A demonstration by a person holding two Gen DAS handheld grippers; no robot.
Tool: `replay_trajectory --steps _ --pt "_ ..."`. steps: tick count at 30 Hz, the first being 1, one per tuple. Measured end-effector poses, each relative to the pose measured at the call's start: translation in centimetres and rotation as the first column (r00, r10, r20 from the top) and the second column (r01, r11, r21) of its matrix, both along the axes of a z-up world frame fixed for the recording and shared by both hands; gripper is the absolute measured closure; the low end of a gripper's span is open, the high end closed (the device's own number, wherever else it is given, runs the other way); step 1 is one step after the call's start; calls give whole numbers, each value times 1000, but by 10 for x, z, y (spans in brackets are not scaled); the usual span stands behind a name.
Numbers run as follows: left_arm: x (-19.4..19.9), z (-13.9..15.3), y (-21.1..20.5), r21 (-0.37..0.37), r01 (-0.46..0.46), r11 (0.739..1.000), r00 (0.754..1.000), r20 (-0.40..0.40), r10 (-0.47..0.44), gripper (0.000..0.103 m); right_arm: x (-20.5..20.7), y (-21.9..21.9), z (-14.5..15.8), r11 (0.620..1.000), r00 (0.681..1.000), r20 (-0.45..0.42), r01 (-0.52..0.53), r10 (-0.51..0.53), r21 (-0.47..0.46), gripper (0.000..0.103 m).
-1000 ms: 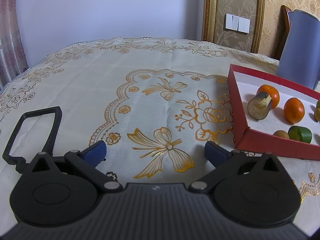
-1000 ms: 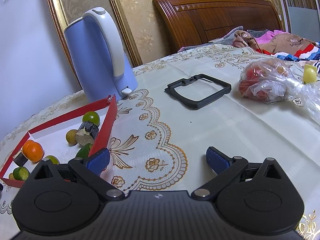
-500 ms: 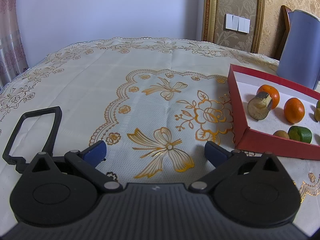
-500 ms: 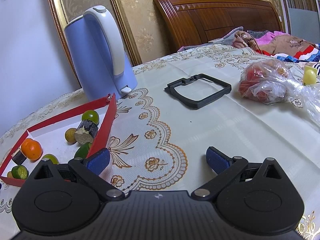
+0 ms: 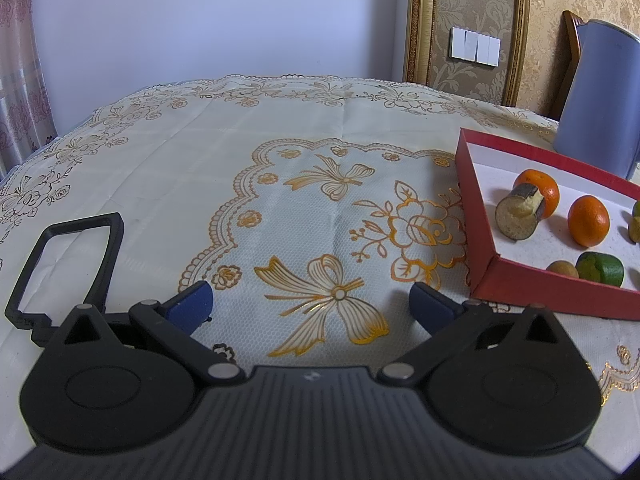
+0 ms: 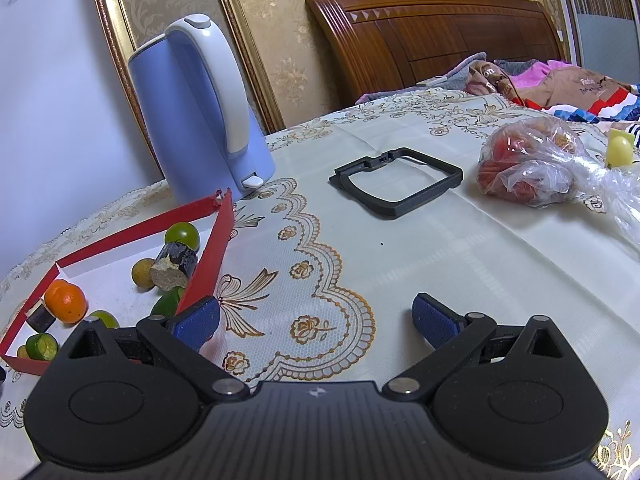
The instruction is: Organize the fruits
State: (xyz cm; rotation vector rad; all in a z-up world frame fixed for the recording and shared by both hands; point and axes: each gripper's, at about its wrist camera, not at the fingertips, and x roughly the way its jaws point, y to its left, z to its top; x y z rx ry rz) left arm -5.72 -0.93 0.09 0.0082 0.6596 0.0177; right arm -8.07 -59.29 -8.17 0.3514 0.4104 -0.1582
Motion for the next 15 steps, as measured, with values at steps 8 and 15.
replay_trajectory --steps 8,15 --pt "0 0 0 0 0 1000 1000 0 0 0 0 0 0 1000 1000 1 0 0 2 0" --pt "0 0 0 0 0 1000 1000 0 0 0 0 -1 0 1000 1000 4 0 0 7 0"
